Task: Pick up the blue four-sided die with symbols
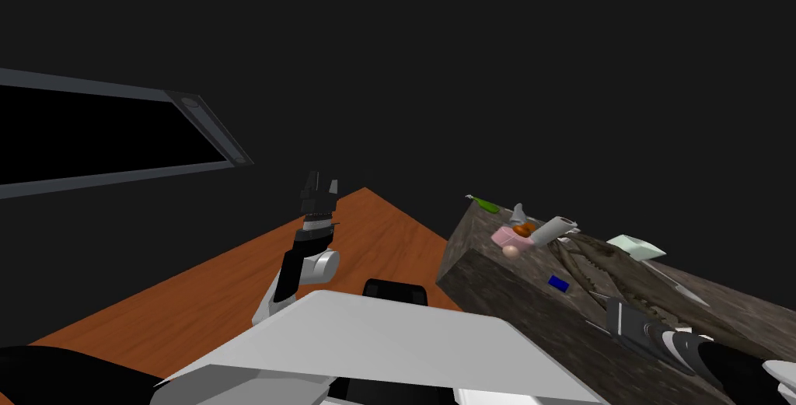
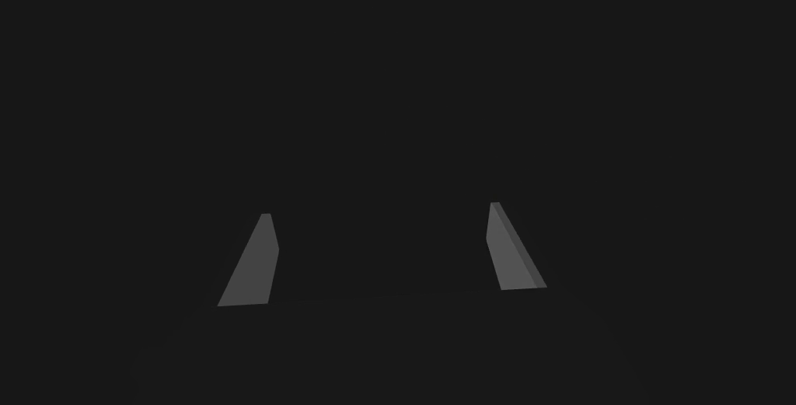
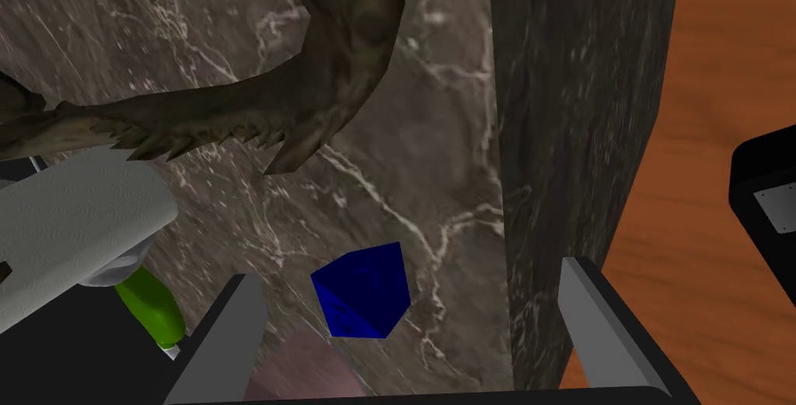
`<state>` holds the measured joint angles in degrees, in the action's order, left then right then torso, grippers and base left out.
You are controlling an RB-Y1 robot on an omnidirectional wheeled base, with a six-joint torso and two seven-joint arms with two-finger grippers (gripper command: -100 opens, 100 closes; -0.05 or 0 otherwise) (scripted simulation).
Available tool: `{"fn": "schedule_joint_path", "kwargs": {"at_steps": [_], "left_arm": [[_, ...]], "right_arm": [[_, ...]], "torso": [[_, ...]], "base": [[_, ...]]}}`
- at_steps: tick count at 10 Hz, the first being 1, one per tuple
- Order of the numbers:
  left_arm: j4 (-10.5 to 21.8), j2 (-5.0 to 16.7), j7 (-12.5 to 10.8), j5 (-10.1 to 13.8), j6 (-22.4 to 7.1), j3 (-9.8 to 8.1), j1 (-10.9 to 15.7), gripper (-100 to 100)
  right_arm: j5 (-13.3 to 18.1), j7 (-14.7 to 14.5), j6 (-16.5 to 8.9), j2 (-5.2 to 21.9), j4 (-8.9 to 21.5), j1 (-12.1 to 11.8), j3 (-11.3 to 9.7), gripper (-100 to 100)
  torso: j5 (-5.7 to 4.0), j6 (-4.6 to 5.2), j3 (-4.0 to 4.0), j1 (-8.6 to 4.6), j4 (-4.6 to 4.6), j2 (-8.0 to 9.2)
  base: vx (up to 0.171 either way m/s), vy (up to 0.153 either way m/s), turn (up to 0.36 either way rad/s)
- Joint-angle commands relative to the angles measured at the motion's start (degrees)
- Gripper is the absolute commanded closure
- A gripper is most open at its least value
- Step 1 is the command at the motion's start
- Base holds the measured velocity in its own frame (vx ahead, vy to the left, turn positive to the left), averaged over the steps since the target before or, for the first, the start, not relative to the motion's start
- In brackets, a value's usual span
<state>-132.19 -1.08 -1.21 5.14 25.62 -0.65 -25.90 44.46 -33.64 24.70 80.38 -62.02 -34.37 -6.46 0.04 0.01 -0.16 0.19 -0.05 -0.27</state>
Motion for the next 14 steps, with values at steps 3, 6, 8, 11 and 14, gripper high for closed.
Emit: {"fn": "schedule_joint_path", "kwargs": {"at_steps": [3, 6, 8, 11, 14], "left_arm": [[0.00, 0.00, 0.00, 0.00, 0.00, 0.00, 0.00, 0], [0.00, 0.00, 0.00, 0.00, 0.00, 0.00, 0.00, 0], [0.00, 0.01, 0.00, 0.00, 0.00, 0.00, 0.01, 0], [0.00, 0.00, 0.00, 0.00, 0.00, -0.01, 0.00, 0], [0.00, 0.00, 0.00, 0.00, 0.00, 0.00, 0.01, 0]], "right_arm": [[0.22, -0.70, 0.15, 1.07, 2.56, 0.22, -0.49, -100], [0.07, -0.73, -0.08, 1.25, 2.28, -0.45, -0.28, 0], [0.63, -1.60, -1.67, -1.42, 2.89, 0.15, -1.27, -100], [0.44, -1.40, -1.40, -0.81, 2.54, -0.27, -0.92, 100], [0.44, -1.41, -1.45, -0.76, 2.56, -0.24, -0.87, 100]], "torso": [[-0.02, 0.03, 0.07, -0.07, 0.03, 0.13], [-0.03, 0.04, 0.13, -0.11, 0.05, 0.23], [-0.08, 0.02, 0.16, -0.27, 0.07, 0.28], [-0.05, 0.04, 0.19, -0.22, 0.08, 0.32], [-0.09, 0.05, 0.19, -0.20, 0.06, 0.35]], "base": [[0.055, 0.022, 0.072], [0.027, 0.011, 0.034], [0.040, -0.049, 0.101], [0.010, -0.012, 0.007], [0.000, 0.000, 0.000]]}}
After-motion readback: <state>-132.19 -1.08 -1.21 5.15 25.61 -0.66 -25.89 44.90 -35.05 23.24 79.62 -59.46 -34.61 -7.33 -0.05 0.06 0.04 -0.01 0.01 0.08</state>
